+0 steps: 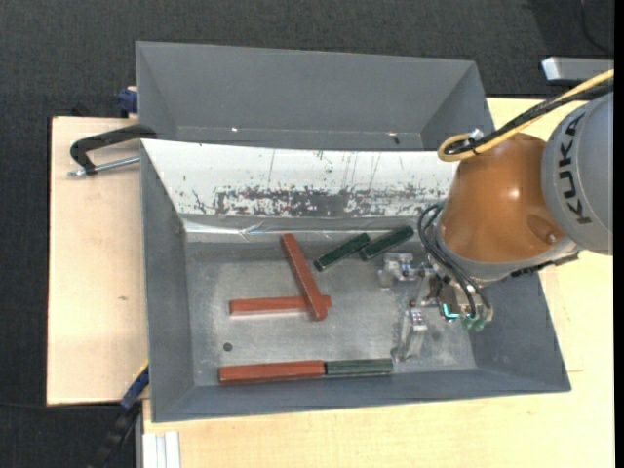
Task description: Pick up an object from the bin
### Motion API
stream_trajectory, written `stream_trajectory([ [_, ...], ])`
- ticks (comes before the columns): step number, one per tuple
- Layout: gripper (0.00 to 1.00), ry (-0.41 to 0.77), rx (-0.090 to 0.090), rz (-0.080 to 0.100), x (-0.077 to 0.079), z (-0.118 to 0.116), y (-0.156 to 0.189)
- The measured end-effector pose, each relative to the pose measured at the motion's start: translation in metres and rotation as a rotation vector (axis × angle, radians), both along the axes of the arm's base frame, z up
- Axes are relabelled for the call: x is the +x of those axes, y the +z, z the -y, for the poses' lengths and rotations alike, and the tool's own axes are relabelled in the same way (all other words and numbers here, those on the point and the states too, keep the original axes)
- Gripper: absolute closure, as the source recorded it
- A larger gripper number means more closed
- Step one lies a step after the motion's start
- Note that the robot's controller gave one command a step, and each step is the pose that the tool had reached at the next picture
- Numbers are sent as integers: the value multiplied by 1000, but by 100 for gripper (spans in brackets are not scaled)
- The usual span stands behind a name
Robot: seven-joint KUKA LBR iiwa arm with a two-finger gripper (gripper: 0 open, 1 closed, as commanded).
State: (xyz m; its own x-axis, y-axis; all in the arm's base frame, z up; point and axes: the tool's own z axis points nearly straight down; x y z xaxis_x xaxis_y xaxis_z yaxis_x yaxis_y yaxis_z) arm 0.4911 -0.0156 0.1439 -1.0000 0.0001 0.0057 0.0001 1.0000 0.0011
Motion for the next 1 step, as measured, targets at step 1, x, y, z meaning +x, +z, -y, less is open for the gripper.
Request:
stream_trajectory([
  [1,0,1,0,8,2,0,3],
])
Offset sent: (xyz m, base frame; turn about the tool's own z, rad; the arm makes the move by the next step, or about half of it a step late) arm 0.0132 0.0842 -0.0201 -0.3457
